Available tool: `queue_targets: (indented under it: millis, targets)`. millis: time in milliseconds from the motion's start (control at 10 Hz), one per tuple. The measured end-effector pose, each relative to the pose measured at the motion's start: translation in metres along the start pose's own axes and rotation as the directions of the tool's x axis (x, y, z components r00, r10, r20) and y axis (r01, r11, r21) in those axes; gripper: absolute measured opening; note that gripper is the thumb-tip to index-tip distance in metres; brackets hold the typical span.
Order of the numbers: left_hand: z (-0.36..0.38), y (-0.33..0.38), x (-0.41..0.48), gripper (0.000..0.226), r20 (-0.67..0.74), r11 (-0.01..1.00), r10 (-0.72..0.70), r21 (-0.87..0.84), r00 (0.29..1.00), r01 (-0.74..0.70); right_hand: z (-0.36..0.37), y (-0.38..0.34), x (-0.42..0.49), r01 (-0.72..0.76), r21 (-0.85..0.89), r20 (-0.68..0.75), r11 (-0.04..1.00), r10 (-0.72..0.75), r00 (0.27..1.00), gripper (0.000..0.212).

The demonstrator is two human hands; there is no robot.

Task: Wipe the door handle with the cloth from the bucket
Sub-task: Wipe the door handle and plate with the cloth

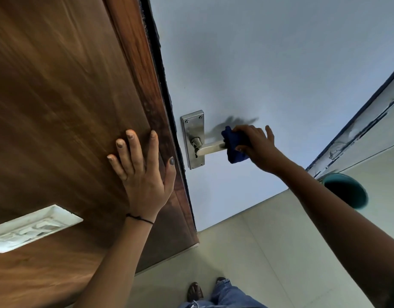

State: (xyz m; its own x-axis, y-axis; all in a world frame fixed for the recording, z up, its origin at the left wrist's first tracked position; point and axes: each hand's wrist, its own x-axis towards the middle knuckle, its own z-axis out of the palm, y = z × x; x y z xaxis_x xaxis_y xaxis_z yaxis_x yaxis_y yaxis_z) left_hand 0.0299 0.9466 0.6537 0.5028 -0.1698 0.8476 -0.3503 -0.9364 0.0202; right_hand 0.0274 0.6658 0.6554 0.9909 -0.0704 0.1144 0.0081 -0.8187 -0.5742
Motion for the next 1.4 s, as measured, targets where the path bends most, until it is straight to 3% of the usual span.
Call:
queue_targets:
  millis: [100,200,300,400,500,600,700,800,900,1000,1200,1300,1400]
  targets:
    - [0.002,0.001,0.0,0.073,-0.013,1.0,0.0,0.016,1.0,0.0,0.008,0.007,-0.003,-0.008,0.259,-0.038,0.966,0.019,0.999,0.039]
    - [0.002,0.002,0.002,0.071,-0.01,1.0,-0.005,0.019,1.0,0.005,0.02,-0.001,-0.013,-0.056,0.704,-0.046,0.708,0.124,0.991,0.036]
    - [0.001,0.002,0.001,0.072,-0.012,1.0,-0.004,0.018,1.0,0.004,0.046,-0.015,-0.018,-0.078,0.937,-0.025,0.339,0.29,0.957,0.039]
    - [0.0,0.002,0.002,0.072,-0.01,1.0,-0.002,0.02,1.0,0.002,0.064,-0.031,-0.014,-0.04,0.992,0.082,-0.122,0.354,0.932,0.038]
    - [0.0,0.002,0.001,0.072,-0.007,1.0,0.0,0.016,1.0,0.0,0.074,-0.037,-0.012,-0.032,0.921,0.16,-0.387,0.304,0.939,0.031]
    - [0.001,0.003,0.001,0.072,-0.018,1.0,-0.003,0.01,1.0,0.003,0.082,-0.044,-0.012,-0.04,0.862,0.197,-0.505,0.262,0.945,0.025]
    - [0.002,0.004,0.002,0.071,-0.026,1.0,-0.009,0.01,1.0,0.009,0.086,-0.057,-0.014,-0.074,0.837,0.222,-0.542,0.214,0.951,0.044]
    - [0.003,0.004,0.002,0.072,-0.037,1.0,0.001,0.014,0.999,0.0,0.089,-0.08,-0.017,-0.12,0.827,0.308,-0.549,0.264,0.914,0.053]
    - [0.003,0.002,0.002,0.073,-0.037,1.0,0.022,0.023,0.999,-0.021,0.094,-0.094,-0.019,-0.124,0.821,0.33,-0.558,0.285,0.9,0.031]
    - [0.003,0.002,0.001,0.073,-0.03,0.999,0.027,0.018,0.999,-0.027,0.096,-0.094,-0.019,-0.136,0.859,0.307,-0.494,0.283,0.908,0.025]
    - [0.003,0.002,0.002,0.074,-0.034,0.999,0.028,0.028,0.999,-0.027,0.102,-0.108,-0.024,-0.206,0.858,0.359,-0.471,0.263,0.895,0.037]
    - [0.003,0.002,0.001,0.075,-0.036,0.999,0.029,0.034,0.999,-0.028,0.103,-0.104,-0.023,-0.25,0.887,0.373,-0.389,0.284,0.883,0.031]
    - [0.004,0.003,0.001,0.074,-0.038,0.999,0.021,0.039,0.999,-0.019,0.108,-0.096,-0.023,-0.344,0.93,0.367,-0.129,0.269,0.89,0.029]
